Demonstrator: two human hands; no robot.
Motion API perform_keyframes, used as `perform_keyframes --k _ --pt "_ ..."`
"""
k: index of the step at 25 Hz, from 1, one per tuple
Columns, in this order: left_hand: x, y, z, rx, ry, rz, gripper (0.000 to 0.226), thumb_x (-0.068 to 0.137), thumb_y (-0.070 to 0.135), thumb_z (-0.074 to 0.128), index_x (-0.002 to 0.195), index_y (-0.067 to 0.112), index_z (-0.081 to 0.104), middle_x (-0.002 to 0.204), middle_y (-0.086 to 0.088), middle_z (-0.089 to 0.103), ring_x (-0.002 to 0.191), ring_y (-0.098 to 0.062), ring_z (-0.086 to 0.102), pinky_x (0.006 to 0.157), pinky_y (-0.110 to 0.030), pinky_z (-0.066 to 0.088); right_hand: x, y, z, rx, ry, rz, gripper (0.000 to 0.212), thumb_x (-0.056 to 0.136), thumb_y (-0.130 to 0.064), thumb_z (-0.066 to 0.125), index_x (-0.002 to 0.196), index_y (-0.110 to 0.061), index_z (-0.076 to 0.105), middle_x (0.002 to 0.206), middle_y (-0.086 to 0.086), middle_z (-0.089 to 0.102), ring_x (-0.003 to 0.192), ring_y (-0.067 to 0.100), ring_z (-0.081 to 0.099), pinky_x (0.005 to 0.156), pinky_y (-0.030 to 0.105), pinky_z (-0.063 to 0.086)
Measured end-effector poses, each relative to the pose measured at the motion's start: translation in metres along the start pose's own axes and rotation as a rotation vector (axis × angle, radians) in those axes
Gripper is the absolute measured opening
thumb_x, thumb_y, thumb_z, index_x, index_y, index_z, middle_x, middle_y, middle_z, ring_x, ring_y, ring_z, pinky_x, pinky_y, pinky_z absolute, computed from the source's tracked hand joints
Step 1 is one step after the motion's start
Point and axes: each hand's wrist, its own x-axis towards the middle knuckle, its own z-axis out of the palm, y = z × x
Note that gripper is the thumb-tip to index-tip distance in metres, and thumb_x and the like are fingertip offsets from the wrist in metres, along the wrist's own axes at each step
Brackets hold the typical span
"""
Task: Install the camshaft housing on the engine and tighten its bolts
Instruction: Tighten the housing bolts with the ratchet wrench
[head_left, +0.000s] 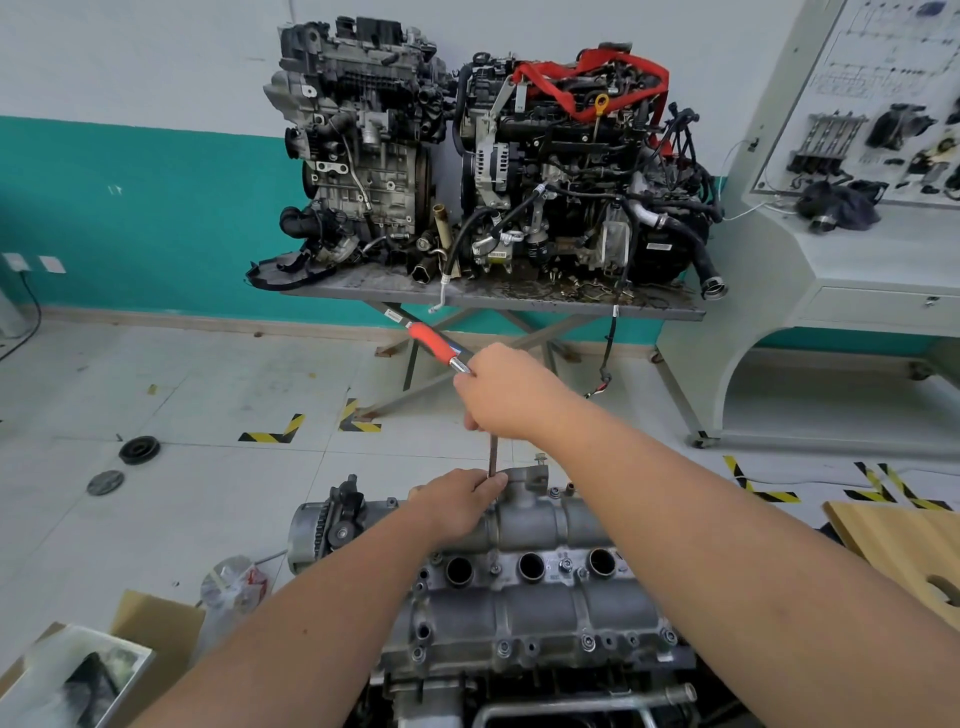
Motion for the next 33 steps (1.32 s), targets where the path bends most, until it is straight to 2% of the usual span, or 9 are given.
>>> perform_keyframes --k 3,6,9,11,13,16,21,29,33 --pt "0.000 0.002 0.001 0.006 0.026 -0.005 0.051 0.100 0.065 0.027 0.078 0.026 0.051 0.078 0.012 0.057 0.088 -0.019 0.055 0.096 -0.043 0.040 -0.008 0.004 0.009 1.267 -0.030 0.267 0.007 0.098 -0.001 0.045 0.099 0.002 0.051 0.068 0.013 0.070 0.076 0.028 0.072 0.077 0.032 0.057" --pt "0.000 0.003 -0.001 -0.029 0.027 -0.012 0.049 0.101 0.062 0.028 0.071 0.027 0.046 0.074 0.012 0.054 0.084 -0.021 0.052 0.095 -0.042 0.041 -0.004 0.021 0.028 1.831 0.202 0.197 0.007 0.100 -0.003 0.050 0.093 -0.004 0.054 0.084 0.011 0.073 0.089 0.020 0.069 0.083 0.030 0.053" --pt "0.002 0.001 -0.001 -0.014 0.004 -0.016 0.041 0.103 0.048 0.032 0.072 0.026 0.048 0.075 0.010 0.054 0.087 -0.024 0.053 0.090 -0.040 0.040 -0.012 0.034 0.052 1.156 0.382 -0.095 0.010 0.097 -0.032 0.057 0.099 -0.034 0.066 0.111 -0.012 0.072 0.098 -0.006 0.064 0.085 0.023 0.051" --pt "0.002 0.001 -0.001 -0.028 0.004 0.040 0.030 0.105 0.030 0.036 0.092 0.020 0.062 0.097 0.001 0.063 0.108 -0.027 0.058 0.094 -0.032 0.041 -0.015 0.042 0.061 0.683 0.476 -0.410 0.030 0.096 -0.024 0.056 0.111 -0.049 0.065 0.135 -0.007 0.062 0.125 0.004 0.055 0.103 0.027 0.047" --pt "-0.001 0.004 -0.003 -0.118 0.039 0.103 0.032 0.105 0.022 0.038 0.125 0.007 0.060 0.129 -0.001 0.058 0.123 -0.022 0.053 0.102 -0.019 0.038 -0.002 0.049 0.059 0.130 0.636 -0.732 0.040 0.080 0.004 0.062 0.103 -0.026 0.075 0.122 0.009 0.068 0.112 0.031 0.062 0.091 0.041 0.053" --pt "-0.001 0.006 -0.004 -0.037 -0.006 0.063 0.038 0.105 0.041 0.032 0.116 0.019 0.059 0.127 -0.005 0.062 0.117 -0.028 0.056 0.104 -0.041 0.042 0.003 0.038 0.041 -0.500 0.669 -0.702 0.019 0.069 -0.002 0.074 0.087 -0.009 0.071 0.086 0.008 0.065 0.079 0.033 0.060 0.066 0.038 0.049" --pt "0.000 0.005 -0.005 -0.116 -0.034 0.013 0.053 0.102 0.058 0.030 0.126 0.023 0.060 0.128 0.001 0.063 0.118 -0.024 0.055 0.106 -0.048 0.038 -0.002 0.033 0.026 -0.607 0.431 -0.474 0.061 0.095 -0.056 0.021 0.129 -0.017 0.054 0.105 0.009 0.054 0.092 0.030 0.052 0.069 0.037 0.033" --pt "0.000 0.003 -0.003 -0.072 -0.024 -0.006 0.049 0.102 0.060 0.030 0.088 0.023 0.059 0.089 0.007 0.062 0.093 -0.019 0.056 0.102 -0.045 0.041 0.000 0.009 0.016 -0.593 0.277 -0.317 0.039 0.107 -0.042 0.028 0.111 -0.016 0.057 0.085 0.000 0.043 0.071 0.027 0.044 0.063 0.036 0.031" --pt "-0.004 0.005 -0.004 -0.051 0.011 0.010 0.048 0.102 0.059 0.032 0.070 0.025 0.044 0.073 0.009 0.051 0.089 -0.027 0.057 0.095 -0.042 0.042 0.004 0.004 0.007 0.495 -0.038 0.118 0.016 0.100 -0.016 0.044 0.095 -0.007 0.057 0.080 0.009 0.071 0.078 0.032 0.073 0.062 0.028 0.051"
